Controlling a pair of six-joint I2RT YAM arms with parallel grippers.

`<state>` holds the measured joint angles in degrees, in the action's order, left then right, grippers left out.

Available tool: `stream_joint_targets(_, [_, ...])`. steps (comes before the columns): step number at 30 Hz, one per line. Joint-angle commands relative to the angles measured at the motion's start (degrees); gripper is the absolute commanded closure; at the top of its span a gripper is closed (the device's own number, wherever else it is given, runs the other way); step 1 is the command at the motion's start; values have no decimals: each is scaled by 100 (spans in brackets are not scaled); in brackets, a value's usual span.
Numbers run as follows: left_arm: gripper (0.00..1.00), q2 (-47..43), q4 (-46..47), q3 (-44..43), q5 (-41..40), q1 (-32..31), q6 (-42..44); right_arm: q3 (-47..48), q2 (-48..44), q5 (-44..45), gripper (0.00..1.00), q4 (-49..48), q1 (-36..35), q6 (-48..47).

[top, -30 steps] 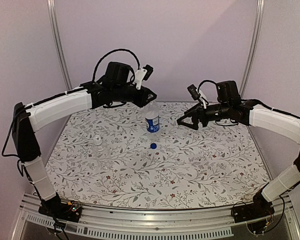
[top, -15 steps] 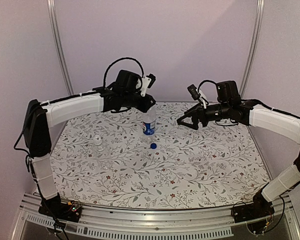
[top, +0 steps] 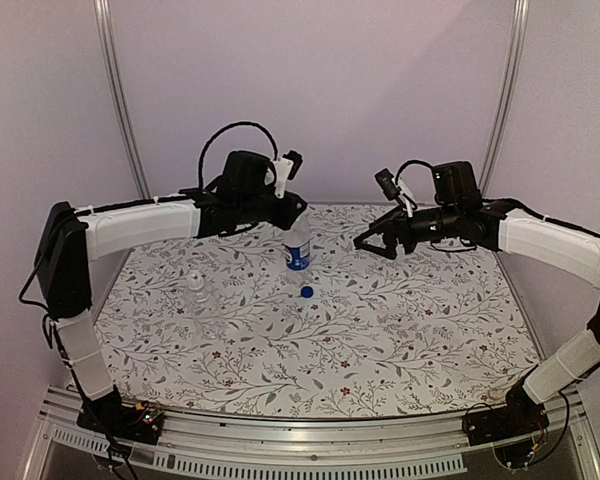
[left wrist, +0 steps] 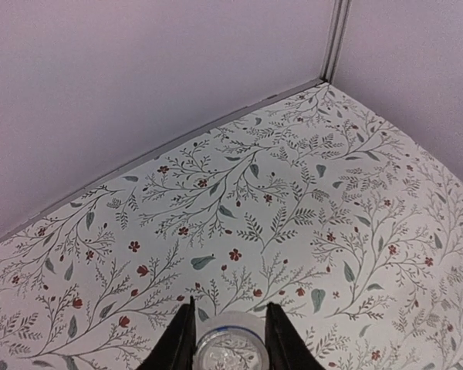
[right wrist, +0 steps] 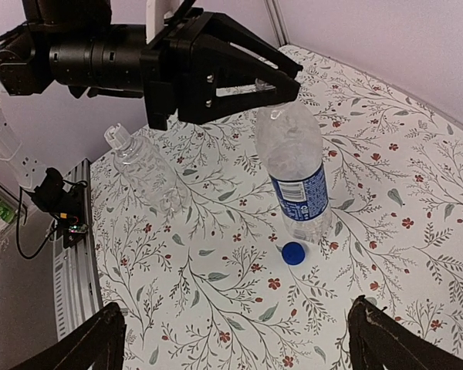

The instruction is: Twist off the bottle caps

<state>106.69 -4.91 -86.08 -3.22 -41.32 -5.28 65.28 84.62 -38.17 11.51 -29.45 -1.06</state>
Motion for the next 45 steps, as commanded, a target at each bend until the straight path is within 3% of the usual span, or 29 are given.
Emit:
stream_joint_targets(1, [67, -135, -91, 349, 109, 51, -186, -45, -27, -1, 1, -128, 18, -25])
stream_joint_targets(7, [33, -213, -47, 391, 225, 51, -236, -74, 6, -48, 1, -150, 18, 9])
stream_joint_targets(17, [1, -464, -36, 439, 278, 48, -303, -127, -64, -7, 1, -127, 18, 6])
stream_joint_targets(24, [0, -1072, -281, 721, 231, 40, -546, -123, -77, 27, 1, -122, 18, 6])
stream_joint_targets(33, [0, -2556, -2126, 1336, -477, -102, -1191, -99, -52, 159, 1, -13, 18, 64])
stream_joint_targets(41, [5, -3957, -3842, 2215, -1045, -142, -2487, -62, 53, 823, 1, 82, 18, 446])
stream_joint_targets(45, [7, -4455, -4113, 2640, -1030, -142, -2829, -293, -17, 1235, 1, -151, 18, 462])
